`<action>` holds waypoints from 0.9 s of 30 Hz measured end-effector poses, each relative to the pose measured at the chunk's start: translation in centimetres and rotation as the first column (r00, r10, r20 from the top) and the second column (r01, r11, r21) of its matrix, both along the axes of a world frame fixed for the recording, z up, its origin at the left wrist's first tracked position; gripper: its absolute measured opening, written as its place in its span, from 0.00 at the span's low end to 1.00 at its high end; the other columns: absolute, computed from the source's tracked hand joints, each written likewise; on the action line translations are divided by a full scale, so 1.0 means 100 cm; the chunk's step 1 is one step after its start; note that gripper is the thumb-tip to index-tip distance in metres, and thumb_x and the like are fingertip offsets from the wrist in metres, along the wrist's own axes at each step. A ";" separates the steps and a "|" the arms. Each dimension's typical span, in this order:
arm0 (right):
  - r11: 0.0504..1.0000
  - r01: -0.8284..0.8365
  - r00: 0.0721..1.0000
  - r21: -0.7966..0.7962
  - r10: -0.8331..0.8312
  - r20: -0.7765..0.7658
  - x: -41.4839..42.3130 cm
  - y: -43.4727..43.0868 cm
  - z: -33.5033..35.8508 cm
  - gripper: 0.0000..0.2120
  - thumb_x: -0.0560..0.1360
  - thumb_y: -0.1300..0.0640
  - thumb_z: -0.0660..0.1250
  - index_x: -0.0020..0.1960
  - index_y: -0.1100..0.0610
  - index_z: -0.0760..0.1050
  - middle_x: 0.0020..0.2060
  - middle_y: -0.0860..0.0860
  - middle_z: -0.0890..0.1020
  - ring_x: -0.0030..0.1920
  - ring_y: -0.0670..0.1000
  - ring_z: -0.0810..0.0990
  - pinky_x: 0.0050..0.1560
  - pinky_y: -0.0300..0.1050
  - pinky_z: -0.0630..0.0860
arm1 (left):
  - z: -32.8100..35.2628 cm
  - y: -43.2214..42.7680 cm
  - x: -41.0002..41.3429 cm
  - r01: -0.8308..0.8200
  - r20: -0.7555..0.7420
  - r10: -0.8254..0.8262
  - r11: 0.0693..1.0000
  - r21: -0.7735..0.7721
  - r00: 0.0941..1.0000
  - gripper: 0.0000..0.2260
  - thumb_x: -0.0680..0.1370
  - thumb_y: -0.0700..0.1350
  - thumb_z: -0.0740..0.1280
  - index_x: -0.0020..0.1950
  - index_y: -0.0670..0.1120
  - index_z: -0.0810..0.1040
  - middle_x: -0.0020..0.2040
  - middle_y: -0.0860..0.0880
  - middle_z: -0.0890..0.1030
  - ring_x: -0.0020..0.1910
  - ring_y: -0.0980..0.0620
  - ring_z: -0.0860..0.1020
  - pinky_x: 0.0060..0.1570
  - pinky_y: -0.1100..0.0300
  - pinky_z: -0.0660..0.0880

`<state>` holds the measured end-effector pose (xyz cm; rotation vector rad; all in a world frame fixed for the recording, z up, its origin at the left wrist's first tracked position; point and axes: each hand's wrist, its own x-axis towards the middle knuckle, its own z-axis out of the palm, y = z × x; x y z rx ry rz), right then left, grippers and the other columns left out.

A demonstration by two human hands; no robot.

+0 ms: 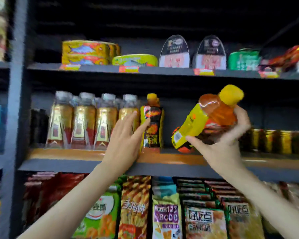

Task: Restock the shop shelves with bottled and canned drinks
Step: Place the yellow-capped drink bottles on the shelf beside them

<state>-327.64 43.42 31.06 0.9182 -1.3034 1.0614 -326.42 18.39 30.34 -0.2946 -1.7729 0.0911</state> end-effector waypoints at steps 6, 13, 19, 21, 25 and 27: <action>0.991 -0.067 0.975 0.113 0.041 0.219 -0.017 -0.015 0.046 0.50 0.63 0.65 0.80 0.70 0.43 0.50 0.66 0.52 0.66 0.62 0.42 0.73 0.63 0.38 0.73 | 0.019 -0.002 -0.015 -0.036 0.165 0.035 0.999 0.006 0.986 0.35 0.75 0.55 0.69 0.78 0.53 0.57 0.78 0.41 0.57 0.77 0.39 0.53 0.71 0.42 0.44; 0.973 -0.051 0.849 0.223 -0.075 0.523 -0.030 -0.031 0.053 0.45 0.66 0.64 0.78 0.69 0.44 0.51 0.50 0.42 0.72 0.44 0.37 0.76 0.37 0.29 0.72 | 0.027 -0.001 -0.018 0.025 0.264 -0.028 1.000 0.017 0.964 0.35 0.79 0.60 0.60 0.76 0.58 0.39 0.79 0.52 0.42 0.75 0.51 0.33 0.71 0.48 0.31; 0.973 -0.015 0.776 0.230 -0.134 0.616 -0.053 -0.049 0.052 0.48 0.64 0.62 0.80 0.71 0.45 0.51 0.62 0.51 0.73 0.57 0.49 0.76 0.55 0.43 0.74 | 0.028 0.005 -0.022 0.067 0.224 -0.074 0.997 0.036 0.972 0.35 0.78 0.58 0.62 0.75 0.59 0.39 0.79 0.51 0.45 0.75 0.51 0.36 0.70 0.46 0.32; 0.935 -0.053 0.753 0.350 -0.193 0.630 -0.059 -0.049 0.056 0.53 0.65 0.62 0.80 0.74 0.44 0.47 0.67 0.51 0.70 0.63 0.49 0.72 0.59 0.44 0.71 | 0.025 0.005 -0.026 0.073 0.198 -0.077 0.997 0.026 0.977 0.37 0.76 0.57 0.66 0.77 0.56 0.47 0.79 0.47 0.53 0.78 0.46 0.47 0.72 0.40 0.40; 0.846 -0.108 0.711 0.521 -0.300 0.635 -0.065 -0.045 0.060 0.60 0.66 0.65 0.78 0.75 0.38 0.36 0.72 0.53 0.63 0.66 0.50 0.70 0.59 0.43 0.72 | 0.024 0.003 -0.030 0.080 0.157 -0.084 0.996 0.028 0.984 0.36 0.76 0.57 0.67 0.78 0.54 0.53 0.79 0.47 0.55 0.78 0.44 0.51 0.72 0.40 0.41; 0.841 -0.080 0.705 0.535 -0.331 0.627 -0.069 -0.047 0.060 0.60 0.66 0.64 0.78 0.75 0.38 0.34 0.72 0.54 0.63 0.66 0.51 0.70 0.61 0.46 0.73 | 0.025 0.003 -0.029 0.090 0.169 -0.095 0.995 0.039 0.981 0.35 0.77 0.57 0.65 0.78 0.55 0.50 0.79 0.47 0.51 0.78 0.46 0.47 0.72 0.42 0.38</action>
